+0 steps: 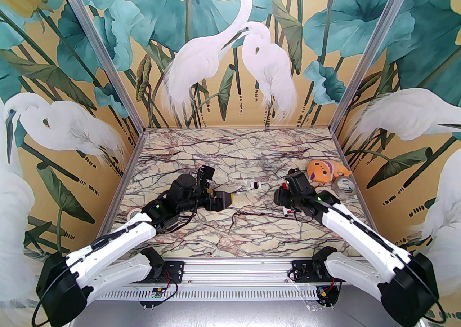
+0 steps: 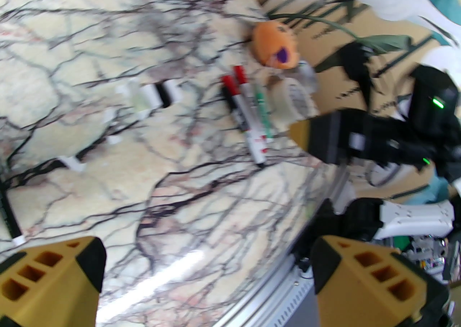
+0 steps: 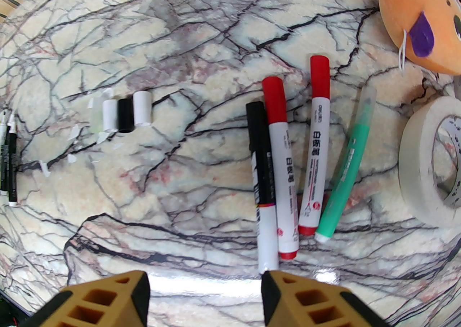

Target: Open the pen caps

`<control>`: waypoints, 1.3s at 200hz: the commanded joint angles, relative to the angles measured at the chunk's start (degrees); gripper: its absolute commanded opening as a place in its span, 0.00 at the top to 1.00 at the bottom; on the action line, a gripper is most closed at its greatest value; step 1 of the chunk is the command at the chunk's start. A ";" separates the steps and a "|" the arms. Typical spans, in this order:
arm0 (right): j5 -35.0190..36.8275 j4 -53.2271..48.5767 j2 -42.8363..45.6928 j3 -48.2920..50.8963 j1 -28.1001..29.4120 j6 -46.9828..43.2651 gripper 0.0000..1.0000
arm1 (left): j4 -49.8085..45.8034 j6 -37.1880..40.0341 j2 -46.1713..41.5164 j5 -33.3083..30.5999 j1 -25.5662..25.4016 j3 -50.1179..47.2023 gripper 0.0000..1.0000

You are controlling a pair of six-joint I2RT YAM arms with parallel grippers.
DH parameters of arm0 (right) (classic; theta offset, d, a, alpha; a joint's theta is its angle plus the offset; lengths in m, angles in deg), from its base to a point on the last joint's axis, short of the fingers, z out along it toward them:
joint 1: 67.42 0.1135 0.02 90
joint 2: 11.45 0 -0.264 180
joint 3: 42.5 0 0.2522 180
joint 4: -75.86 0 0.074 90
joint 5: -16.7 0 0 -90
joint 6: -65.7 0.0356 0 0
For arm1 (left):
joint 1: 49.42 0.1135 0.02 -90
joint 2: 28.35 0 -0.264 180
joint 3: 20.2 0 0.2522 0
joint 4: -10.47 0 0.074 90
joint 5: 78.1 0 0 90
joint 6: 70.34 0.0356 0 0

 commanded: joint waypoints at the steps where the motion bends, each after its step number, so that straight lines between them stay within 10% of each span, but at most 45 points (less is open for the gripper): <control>1: -1.47 0.01 -4.78 -2.84 -1.40 -2.79 0.58 | 7.75 -2.00 -1.65 8.30 0.01 -1.62 0.00; 260: 0.89 2.18 -29.83 -11.96 -7.45 -10.26 0.72 | 13.26 -5.62 -1.21 11.57 0.00 -5.90 0.01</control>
